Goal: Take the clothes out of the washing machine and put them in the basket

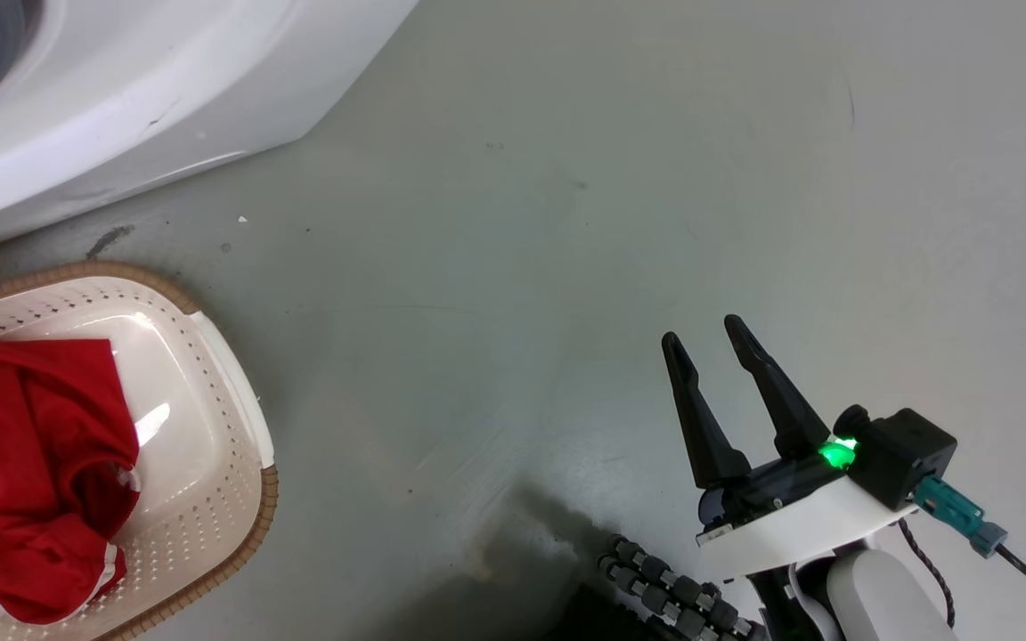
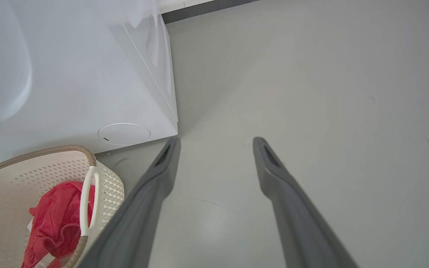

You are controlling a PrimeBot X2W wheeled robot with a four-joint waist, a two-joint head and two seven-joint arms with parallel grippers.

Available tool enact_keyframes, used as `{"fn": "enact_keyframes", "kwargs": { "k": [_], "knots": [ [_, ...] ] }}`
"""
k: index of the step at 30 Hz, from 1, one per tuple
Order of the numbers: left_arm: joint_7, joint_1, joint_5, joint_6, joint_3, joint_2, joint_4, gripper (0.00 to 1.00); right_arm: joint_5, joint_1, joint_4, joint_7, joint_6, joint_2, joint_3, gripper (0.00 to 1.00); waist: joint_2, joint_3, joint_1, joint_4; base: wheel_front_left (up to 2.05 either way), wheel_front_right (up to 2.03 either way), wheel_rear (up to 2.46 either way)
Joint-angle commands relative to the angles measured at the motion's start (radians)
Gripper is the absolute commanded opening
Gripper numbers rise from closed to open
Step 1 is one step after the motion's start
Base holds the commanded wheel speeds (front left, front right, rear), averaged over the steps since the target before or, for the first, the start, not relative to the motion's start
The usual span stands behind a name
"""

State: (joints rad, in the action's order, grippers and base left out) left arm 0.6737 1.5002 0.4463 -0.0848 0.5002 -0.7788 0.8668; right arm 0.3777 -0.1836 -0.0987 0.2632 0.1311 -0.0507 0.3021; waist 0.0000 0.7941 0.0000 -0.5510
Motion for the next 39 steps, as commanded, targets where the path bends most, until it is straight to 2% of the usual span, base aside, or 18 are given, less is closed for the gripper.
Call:
{"fn": "enact_keyframes", "kwargs": {
  "k": [1,2,3,5,12,18,27,30,31,39],
  "knots": [
    [0.005,0.012,0.003,0.005,-0.001,-0.007,0.005,1.0,-0.001,0.002,0.006,0.002,-0.001,0.001,0.003,1.0,0.0,0.005,0.0,0.002,0.09,0.09,0.09],
    [0.009,0.015,0.004,0.004,-0.001,-0.011,0.008,0.6,-0.002,0.003,0.008,0.002,-0.001,0.001,0.006,1.0,0.0,0.008,0.0,0.002,0.1,0.1,0.1],
    [0.012,0.017,0.004,-0.001,0.001,-0.018,0.012,0.37,-0.002,0.003,0.01,0.002,-0.001,0.001,0.009,1.0,0.0,0.01,0.0,0.003,0.08,0.08,0.08],
    [-0.001,0.031,0.002,-0.007,0.001,-0.03,0.018,0.0,0.0,0.003,0.014,0.002,-0.001,0.001,0.014,1.0,0.0,0.017,0.0,0.002,0.06,0.06,0.06],
    [-0.042,0.06,0.0,-0.019,0.011,-0.041,0.06,0.0,0.003,-0.002,0.018,0.002,-0.001,0.001,0.024,1.0,0.0,0.027,0.0,0.001,0.04,0.04,0.04],
    [-0.177,0.094,-0.013,-0.028,0.019,-0.036,0.08,0.0,0.007,-0.016,0.013,0.002,-0.001,0.001,0.029,1.0,0.0,0.032,0.0,0.0,0.0,0.0,0.0],
    [-0.386,0.145,-0.014,-0.018,0.001,-0.02,0.116,0.0,0.013,-0.043,0.003,0.002,-0.001,0.001,0.04,1.0,0.0,0.022,0.0,-0.001,0.0,0.0,0.0],
    [-0.514,0.116,0.009,-0.017,-0.019,-0.022,0.133,0.0,0.018,-0.06,-0.005,0.002,-0.001,0.001,0.048,1.0,0.0,0.001,0.0,-0.003,0.0,0.0,0.0],
    [-0.597,0.075,0.031,-0.017,-0.037,-0.01,0.151,0.0,0.009,-0.065,-0.008,0.002,-0.001,0.001,0.035,1.0,0.0,-0.02,0.0,0.012,0.0,0.0,0.0],
    [-0.839,-0.072,0.088,-0.013,-0.076,0.042,0.194,0.0,-0.021,-0.056,-0.024,0.002,-0.001,0.001,0.001,1.0,0.0,-0.095,0.0,0.06,0.0,0.0,0.0]
  ]
}}
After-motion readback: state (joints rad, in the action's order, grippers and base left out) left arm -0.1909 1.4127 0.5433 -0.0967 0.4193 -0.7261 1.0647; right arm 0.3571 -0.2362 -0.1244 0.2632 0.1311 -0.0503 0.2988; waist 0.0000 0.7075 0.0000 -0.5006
